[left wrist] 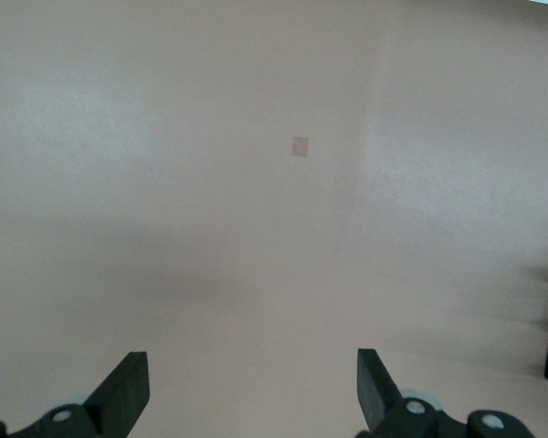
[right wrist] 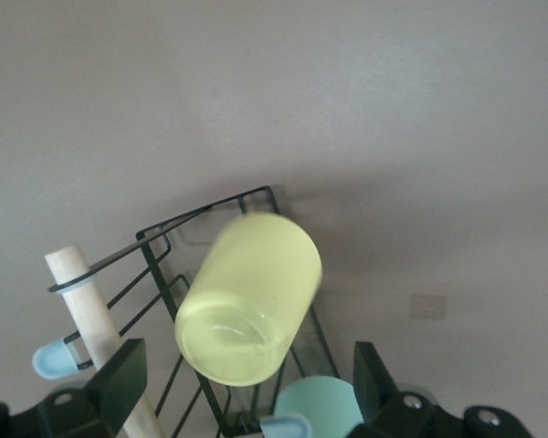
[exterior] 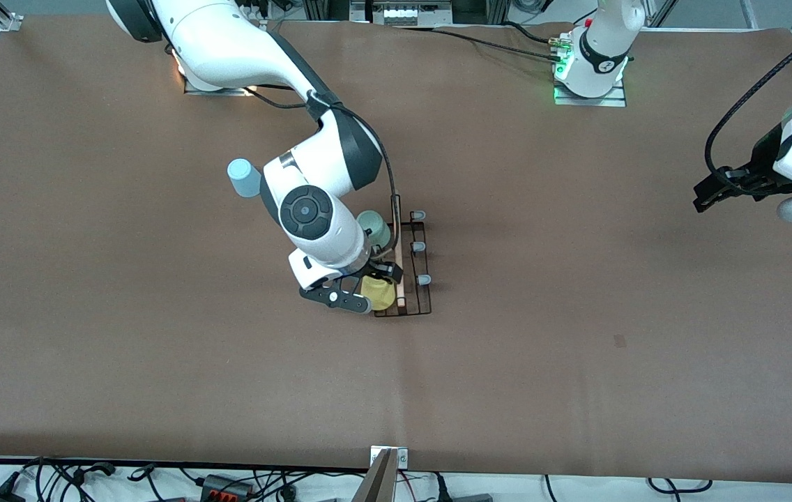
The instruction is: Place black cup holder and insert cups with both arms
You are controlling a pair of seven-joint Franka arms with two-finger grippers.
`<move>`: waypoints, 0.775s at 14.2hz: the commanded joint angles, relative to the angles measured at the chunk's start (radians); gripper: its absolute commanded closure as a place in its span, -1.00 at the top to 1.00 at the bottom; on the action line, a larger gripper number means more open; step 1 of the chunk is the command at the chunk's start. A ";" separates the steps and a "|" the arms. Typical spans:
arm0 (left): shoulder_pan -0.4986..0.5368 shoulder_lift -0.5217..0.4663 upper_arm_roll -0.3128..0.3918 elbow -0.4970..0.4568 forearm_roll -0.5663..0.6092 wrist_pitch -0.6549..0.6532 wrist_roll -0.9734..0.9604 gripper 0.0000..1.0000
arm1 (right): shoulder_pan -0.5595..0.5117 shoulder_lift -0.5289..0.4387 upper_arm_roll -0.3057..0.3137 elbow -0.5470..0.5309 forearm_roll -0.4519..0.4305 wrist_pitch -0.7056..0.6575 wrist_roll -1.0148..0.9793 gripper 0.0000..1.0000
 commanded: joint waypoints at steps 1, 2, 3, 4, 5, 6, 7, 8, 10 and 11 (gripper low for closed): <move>0.000 -0.003 0.005 0.005 0.010 -0.001 0.023 1.00 | -0.078 -0.089 0.006 -0.003 0.006 -0.082 -0.040 1.00; 0.000 -0.003 0.005 0.005 0.010 -0.001 0.023 1.00 | -0.123 -0.120 0.007 -0.004 0.004 -0.124 -0.101 1.00; 0.000 -0.003 0.005 0.005 0.010 -0.001 0.023 1.00 | -0.160 -0.132 0.004 -0.003 0.004 -0.171 -0.168 1.00; 0.000 -0.003 0.005 0.005 0.010 -0.001 0.023 1.00 | -0.204 -0.143 0.003 -0.003 0.004 -0.207 -0.248 1.00; 0.000 -0.003 0.005 0.004 0.010 -0.001 0.023 1.00 | -0.252 -0.171 0.006 -0.003 0.004 -0.234 -0.312 1.00; 0.000 -0.003 0.005 0.005 0.010 -0.001 0.023 1.00 | -0.289 -0.180 0.004 -0.003 0.003 -0.254 -0.353 1.00; 0.000 -0.003 0.005 0.005 0.010 -0.001 0.023 1.00 | -0.321 -0.198 0.003 -0.003 0.000 -0.283 -0.383 1.00; 0.000 -0.003 0.005 0.004 0.010 -0.001 0.023 1.00 | -0.350 -0.214 0.003 -0.004 -0.011 -0.296 -0.411 1.00; 0.000 -0.003 0.005 0.005 0.010 -0.001 0.023 1.00 | -0.384 -0.243 0.003 -0.004 -0.064 -0.297 -0.443 1.00; 0.000 -0.003 0.005 0.004 0.010 -0.001 0.023 1.00 | -0.398 -0.255 0.003 -0.004 -0.092 -0.297 -0.456 1.00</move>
